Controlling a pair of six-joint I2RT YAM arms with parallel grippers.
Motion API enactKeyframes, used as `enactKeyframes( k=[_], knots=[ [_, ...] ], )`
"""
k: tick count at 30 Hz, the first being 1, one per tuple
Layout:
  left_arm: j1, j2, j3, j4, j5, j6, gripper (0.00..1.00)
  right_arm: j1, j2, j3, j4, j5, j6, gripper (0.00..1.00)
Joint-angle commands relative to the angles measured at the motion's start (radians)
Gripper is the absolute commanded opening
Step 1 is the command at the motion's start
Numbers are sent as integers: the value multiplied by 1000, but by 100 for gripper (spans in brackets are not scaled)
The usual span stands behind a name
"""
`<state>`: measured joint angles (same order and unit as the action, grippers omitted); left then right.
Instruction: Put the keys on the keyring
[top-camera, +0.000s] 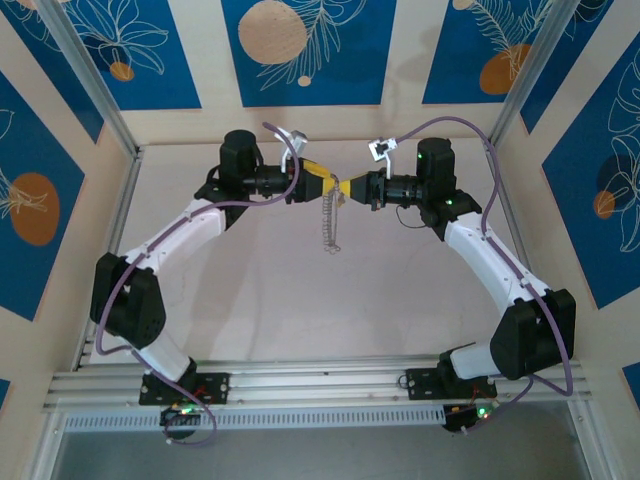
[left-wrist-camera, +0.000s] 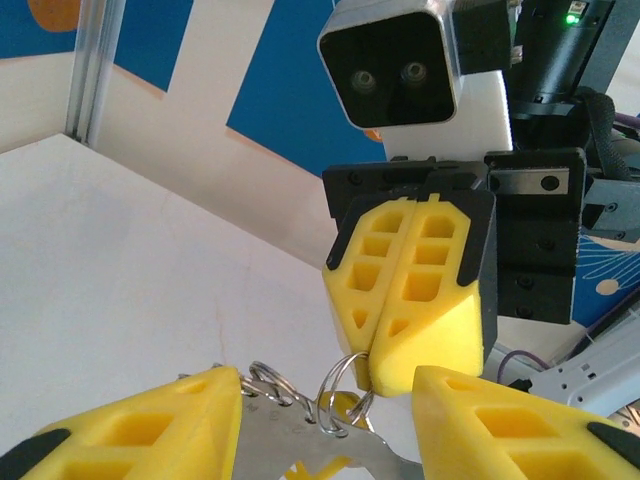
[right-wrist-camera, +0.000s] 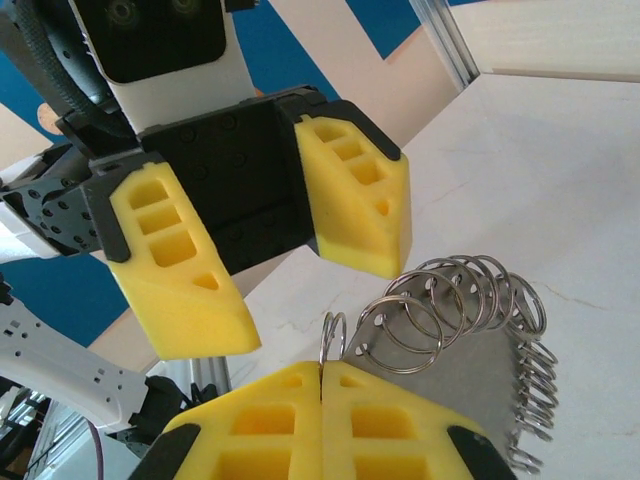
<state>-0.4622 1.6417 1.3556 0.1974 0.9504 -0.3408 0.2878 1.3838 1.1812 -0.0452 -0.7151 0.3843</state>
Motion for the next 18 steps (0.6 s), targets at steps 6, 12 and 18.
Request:
enactKeyframes(
  k=[6, 12, 18],
  knots=[
    [5, 36, 41, 51, 47, -38, 48, 0, -20, -5, 40, -38, 15, 0],
    [5, 36, 40, 83, 52, -57, 45, 2, -13, -2, 41, -38, 15, 0],
    [2, 34, 36, 121, 69, -86, 38, 3, -9, -2, 43, -35, 15, 0]
  ],
)
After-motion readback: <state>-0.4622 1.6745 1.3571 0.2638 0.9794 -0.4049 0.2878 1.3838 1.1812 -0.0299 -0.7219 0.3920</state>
